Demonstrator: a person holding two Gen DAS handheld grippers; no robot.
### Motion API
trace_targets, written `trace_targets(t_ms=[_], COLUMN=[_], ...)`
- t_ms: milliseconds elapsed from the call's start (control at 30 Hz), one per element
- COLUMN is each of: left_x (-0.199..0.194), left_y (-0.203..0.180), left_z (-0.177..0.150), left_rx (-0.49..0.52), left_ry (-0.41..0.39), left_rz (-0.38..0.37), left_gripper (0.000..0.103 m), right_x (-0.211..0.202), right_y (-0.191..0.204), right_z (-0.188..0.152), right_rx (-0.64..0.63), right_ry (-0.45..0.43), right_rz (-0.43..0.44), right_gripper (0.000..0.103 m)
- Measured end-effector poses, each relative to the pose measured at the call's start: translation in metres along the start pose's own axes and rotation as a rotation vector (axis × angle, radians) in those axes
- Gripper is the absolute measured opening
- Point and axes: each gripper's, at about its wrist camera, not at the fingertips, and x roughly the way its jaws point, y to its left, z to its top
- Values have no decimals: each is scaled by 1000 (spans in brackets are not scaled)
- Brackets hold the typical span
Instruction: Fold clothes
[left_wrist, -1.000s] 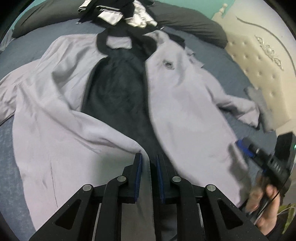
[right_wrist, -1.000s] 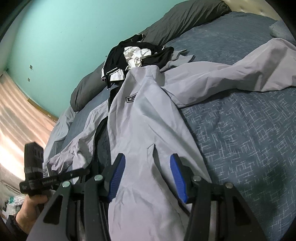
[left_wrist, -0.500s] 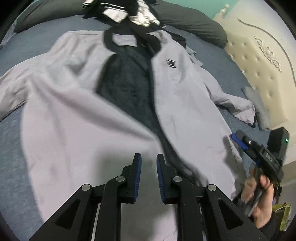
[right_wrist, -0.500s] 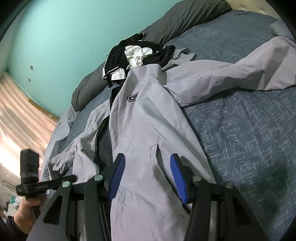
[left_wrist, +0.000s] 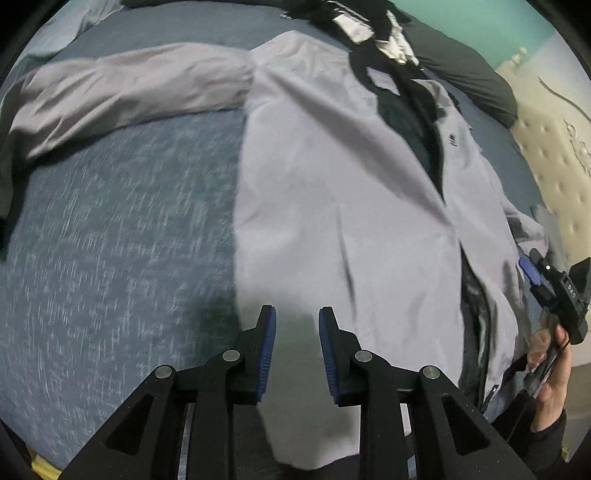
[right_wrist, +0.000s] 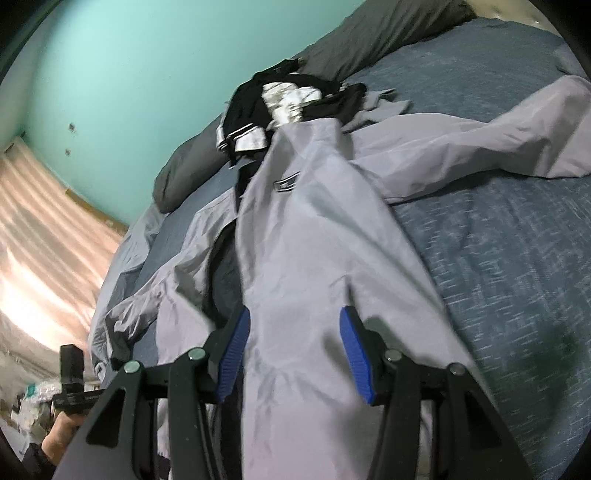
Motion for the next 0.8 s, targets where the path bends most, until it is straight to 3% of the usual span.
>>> trace_targets(t_ms=[233,367,533,800], left_x=[-3,-5,-9,-15], left_y=[14,16,18,12], left_z=[-12,-17,-24,-27], left_rx=[-23,-16,-1,33], left_ry=[-2,2,4,7], left_rz=[-13,-21,-21,-25], left_gripper=[26,26,26,26], right_x=[19,43,76,98], right_y=[48,74,98,101], right_z=[-17,-35,-62,-76], right_rx=[-123,-184,-247,-241], right_ry=[84,185,308,335], right_rz=[79,121,90,96], right_gripper=[51,51,51,51])
